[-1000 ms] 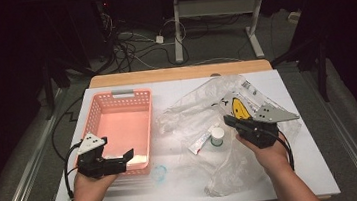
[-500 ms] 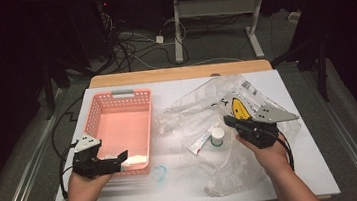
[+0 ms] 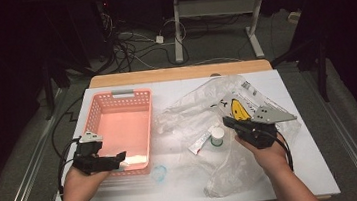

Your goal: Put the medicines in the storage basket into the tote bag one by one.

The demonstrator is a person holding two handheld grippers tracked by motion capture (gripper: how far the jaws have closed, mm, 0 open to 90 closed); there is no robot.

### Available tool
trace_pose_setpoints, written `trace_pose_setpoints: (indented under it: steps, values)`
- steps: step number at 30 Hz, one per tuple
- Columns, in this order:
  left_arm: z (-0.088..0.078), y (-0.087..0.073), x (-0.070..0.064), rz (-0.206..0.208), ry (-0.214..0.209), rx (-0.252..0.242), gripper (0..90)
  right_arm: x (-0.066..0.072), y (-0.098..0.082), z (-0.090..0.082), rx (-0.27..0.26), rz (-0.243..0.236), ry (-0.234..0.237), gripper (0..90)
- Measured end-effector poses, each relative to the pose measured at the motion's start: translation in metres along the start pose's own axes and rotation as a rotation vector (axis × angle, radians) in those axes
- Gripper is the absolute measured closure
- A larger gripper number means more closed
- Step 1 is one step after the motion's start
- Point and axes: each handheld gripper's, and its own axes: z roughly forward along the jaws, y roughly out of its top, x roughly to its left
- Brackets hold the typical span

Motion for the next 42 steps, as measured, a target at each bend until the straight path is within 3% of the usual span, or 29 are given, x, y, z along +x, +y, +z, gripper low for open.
trace_pose_setpoints:
  steps: [3, 6, 10, 15, 17, 34, 39, 42]
  values:
    - [-0.001, 0.003, 0.001, 0.011, -0.018, 0.035, 20.9, -0.001, 0.001, -0.001, -0.004, 0.003, -0.001, 90.0]
    - [-0.004, 0.004, 0.004, 0.001, -0.063, 0.063, 35.8, -0.001, 0.001, -0.002, -0.008, 0.005, -0.002, 90.0]
    - [-0.007, 0.006, 0.004, 0.000, -0.078, 0.115, 57.3, -0.001, 0.001, -0.002, -0.008, 0.004, -0.002, 90.0]
    - [-0.007, 0.009, 0.003, 0.020, -0.016, 0.207, 82.9, 0.000, 0.001, -0.001, -0.008, 0.001, 0.003, 90.0]
    - [-0.004, 0.011, 0.003, 0.016, 0.001, 0.249, 85.9, -0.001, 0.001, -0.002, -0.010, 0.005, 0.000, 90.0]
    - [0.019, 0.027, 0.011, -0.011, -0.039, 0.483, 87.8, 0.000, 0.001, -0.002, -0.012, 0.007, 0.002, 90.0]
    - [0.026, 0.038, 0.010, 0.000, -0.023, 0.476, 87.8, -0.002, 0.001, -0.002, -0.012, 0.010, 0.000, 90.0]
    - [0.033, 0.047, 0.010, 0.016, 0.026, 0.413, 87.7, -0.001, 0.001, -0.002, -0.011, 0.008, 0.001, 90.0]
